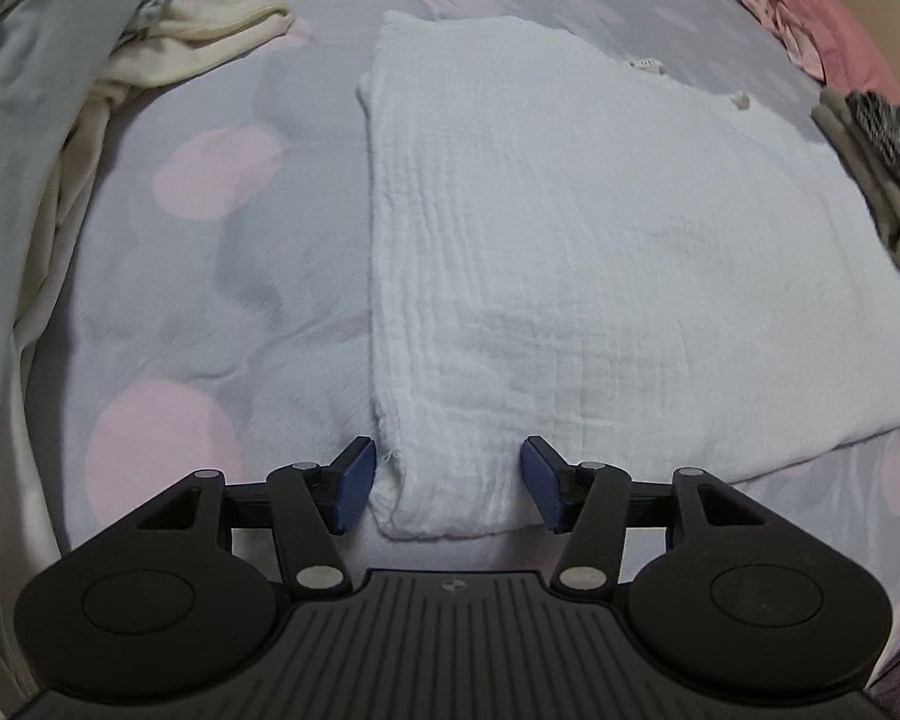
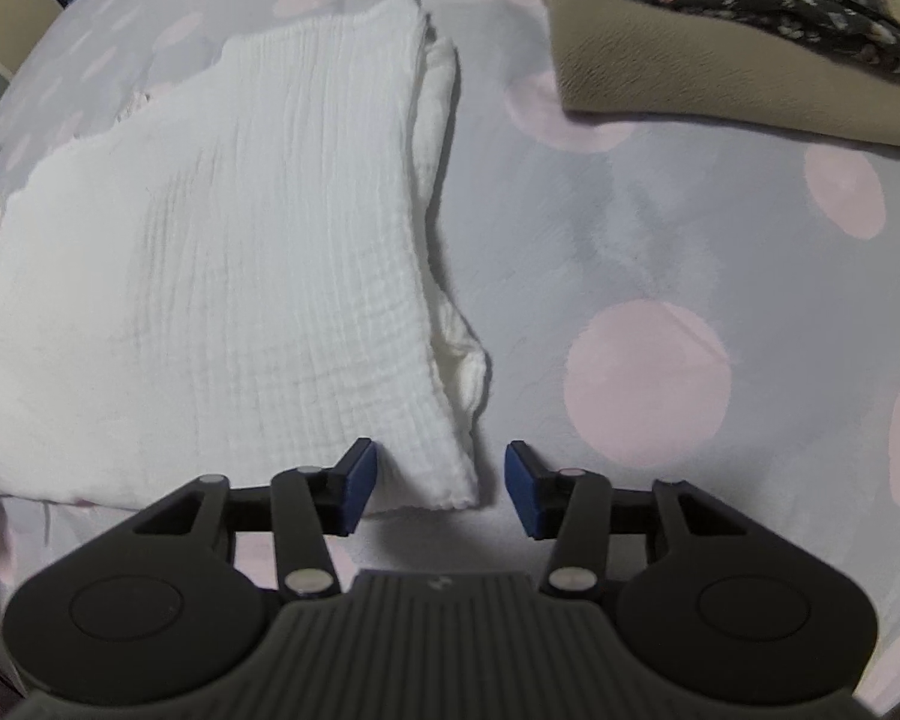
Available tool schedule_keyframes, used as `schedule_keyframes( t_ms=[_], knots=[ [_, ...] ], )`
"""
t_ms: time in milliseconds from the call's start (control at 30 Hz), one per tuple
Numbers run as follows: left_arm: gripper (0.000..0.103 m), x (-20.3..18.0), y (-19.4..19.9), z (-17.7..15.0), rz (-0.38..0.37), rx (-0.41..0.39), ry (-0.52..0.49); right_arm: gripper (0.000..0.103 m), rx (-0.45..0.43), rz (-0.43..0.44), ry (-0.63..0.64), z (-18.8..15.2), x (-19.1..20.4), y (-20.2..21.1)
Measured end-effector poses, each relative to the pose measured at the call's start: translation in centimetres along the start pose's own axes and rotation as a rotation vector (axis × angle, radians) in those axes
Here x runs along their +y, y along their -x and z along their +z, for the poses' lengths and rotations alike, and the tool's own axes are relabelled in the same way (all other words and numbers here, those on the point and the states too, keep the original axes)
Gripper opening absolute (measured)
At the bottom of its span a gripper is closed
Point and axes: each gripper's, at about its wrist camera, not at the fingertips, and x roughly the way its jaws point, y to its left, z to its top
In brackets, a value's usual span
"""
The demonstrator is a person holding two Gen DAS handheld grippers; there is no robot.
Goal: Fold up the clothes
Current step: 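Grasp the folded garment's edge with the left and right grippers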
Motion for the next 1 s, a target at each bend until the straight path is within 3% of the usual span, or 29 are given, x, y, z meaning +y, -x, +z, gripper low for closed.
schedule_keyframes(
  t_ms=[100,133,200,233,267,333,700,1000],
  knots=[
    [0.051,-0.6,-0.2,0.2,0.012,-0.005,-0.019,0.043,0.008,-0.027,0.031,0.2,0.7,-0.7],
    [0.045,-0.8,-0.2,0.2,0.019,-0.008,-0.025,0.039,0.005,-0.034,0.045,0.3,1.0,-0.7],
    [0.032,-1.0,-0.1,0.3,0.029,-0.013,-0.032,0.017,0.002,-0.03,0.061,0.5,1.5,-0.7],
    [0.022,-1.0,0.0,0.4,0.021,-0.016,-0.029,0.01,0.0,-0.019,0.062,0.5,1.6,-0.6],
    [0.012,-1.0,0.2,0.5,0.011,-0.019,-0.024,0.009,0.0,-0.008,0.061,0.6,1.7,-0.5],
    [0.009,-1.2,0.7,0.8,0.011,-0.039,-0.015,0.008,-0.01,-0.006,0.063,0.7,2.0,-0.2],
    [0.007,-1.2,7.3,3.1,-0.031,-0.145,0.059,0.007,-0.122,0.071,-0.032,1.7,1.0,5.8],
    [0.007,-0.2,12.2,1.1,-0.049,-0.119,0.056,0.007,-0.098,0.07,0.036,-0.7,1.6,9.0]
  ],
)
